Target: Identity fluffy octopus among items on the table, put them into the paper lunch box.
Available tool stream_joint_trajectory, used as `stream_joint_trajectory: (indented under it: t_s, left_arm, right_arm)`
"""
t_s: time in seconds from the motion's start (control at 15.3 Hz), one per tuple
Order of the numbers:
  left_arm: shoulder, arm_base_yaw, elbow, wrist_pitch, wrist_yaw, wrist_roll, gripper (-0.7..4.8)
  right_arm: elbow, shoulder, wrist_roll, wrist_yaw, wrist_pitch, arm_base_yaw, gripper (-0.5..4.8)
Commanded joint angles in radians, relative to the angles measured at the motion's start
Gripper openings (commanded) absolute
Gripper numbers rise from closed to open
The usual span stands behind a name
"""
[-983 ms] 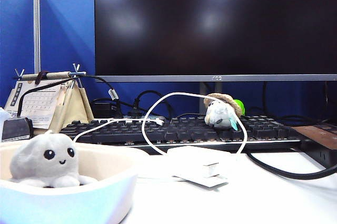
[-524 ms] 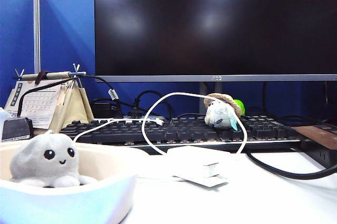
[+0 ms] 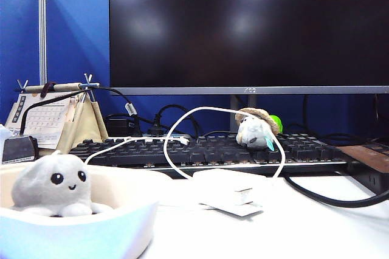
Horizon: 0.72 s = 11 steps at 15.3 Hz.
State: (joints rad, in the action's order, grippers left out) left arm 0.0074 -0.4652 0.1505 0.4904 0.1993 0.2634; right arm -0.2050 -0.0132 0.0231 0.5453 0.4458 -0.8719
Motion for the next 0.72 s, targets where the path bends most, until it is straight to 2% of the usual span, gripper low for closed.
stream_joint_trajectory:
  t_s: [0.07, 0.26, 0.33, 0.52, 0.59, 0.72]
  left_arm:
    - [0.000, 0.002, 0.002, -0.013, 0.003, 0.002, -0.04]
    - [-0.004, 0.075, 0.002, -0.024, -0.040, -0.031, -0.03]
    - [-0.004, 0.167, 0.002, -0.041, -0.067, -0.031, -0.03]
    - [-0.004, 0.345, 0.002, -0.084, -0.064, -0.032, -0.02]
    - [-0.004, 0.445, 0.002, -0.108, -0.062, -0.064, -0.02]
    - [-0.004, 0.504, 0.002, -0.156, -0.067, -0.112, -0.02]
  right_arm:
    - [-0.003, 0.000, 0.003, -0.002, -0.016, 0.000, -0.06]
    - [-0.003, 0.000, 0.003, -0.001, -0.016, 0.000, -0.06]
    - [-0.003, 0.000, 0.003, -0.001, -0.015, 0.000, -0.06]
    - [-0.003, 0.000, 0.003, -0.002, -0.015, 0.000, -0.06]
    - [-0.003, 0.000, 0.003, -0.001, -0.015, 0.000, -0.06]
    - [-0.003, 0.000, 0.003, -0.002, -0.015, 0.000, -0.06]
